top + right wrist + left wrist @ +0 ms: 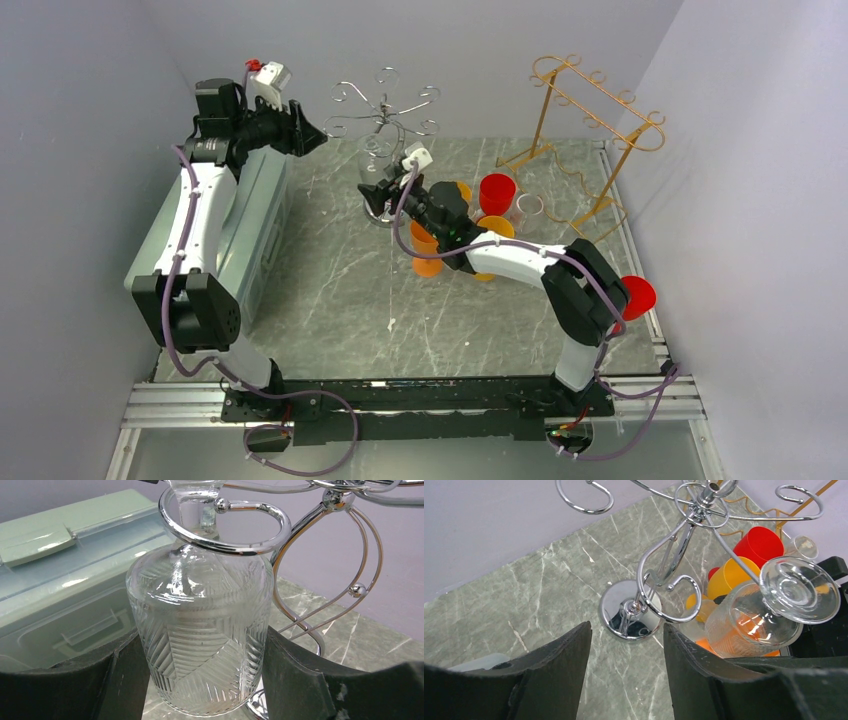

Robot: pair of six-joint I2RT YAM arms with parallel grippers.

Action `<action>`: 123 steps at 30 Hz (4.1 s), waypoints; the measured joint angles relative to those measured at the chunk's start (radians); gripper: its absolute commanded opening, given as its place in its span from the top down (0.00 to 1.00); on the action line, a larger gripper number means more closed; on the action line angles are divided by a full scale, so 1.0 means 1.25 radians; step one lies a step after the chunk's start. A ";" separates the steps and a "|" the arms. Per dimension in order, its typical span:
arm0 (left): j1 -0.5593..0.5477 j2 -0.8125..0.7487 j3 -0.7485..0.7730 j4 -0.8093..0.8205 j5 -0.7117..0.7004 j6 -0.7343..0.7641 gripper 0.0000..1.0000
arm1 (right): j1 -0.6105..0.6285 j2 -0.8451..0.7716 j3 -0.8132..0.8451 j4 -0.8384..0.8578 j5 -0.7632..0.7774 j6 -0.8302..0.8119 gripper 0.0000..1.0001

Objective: Place the wine glass upside down on the wine glass rack
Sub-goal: Turn the wine glass upside down at the wine rack, then adjust the wine rack at the center of the board.

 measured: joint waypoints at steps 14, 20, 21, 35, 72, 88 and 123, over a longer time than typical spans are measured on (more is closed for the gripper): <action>-0.008 0.017 0.027 -0.030 -0.039 -0.003 0.41 | 0.008 -0.023 -0.064 0.068 0.069 -0.005 1.00; -0.008 0.017 0.029 -0.034 -0.042 -0.002 0.39 | 0.007 -0.023 -0.085 0.095 0.113 0.002 1.00; -0.008 0.017 0.029 -0.037 -0.042 -0.002 0.38 | 0.006 -0.023 -0.085 0.095 0.117 0.003 0.96; -0.008 0.054 0.149 -0.149 -0.041 -0.009 0.16 | 0.005 -0.038 -0.084 0.063 0.124 0.022 0.21; 0.018 0.023 0.219 -0.370 0.070 -0.015 0.06 | -0.064 -0.137 0.693 -0.868 0.276 0.060 0.25; -0.092 -0.020 0.109 -0.274 -0.032 -0.063 0.21 | -0.236 0.044 0.727 -1.026 0.139 0.173 0.36; -0.107 0.097 0.195 -0.204 -0.203 -0.005 0.27 | -0.134 -0.049 0.574 -0.972 0.105 0.299 0.78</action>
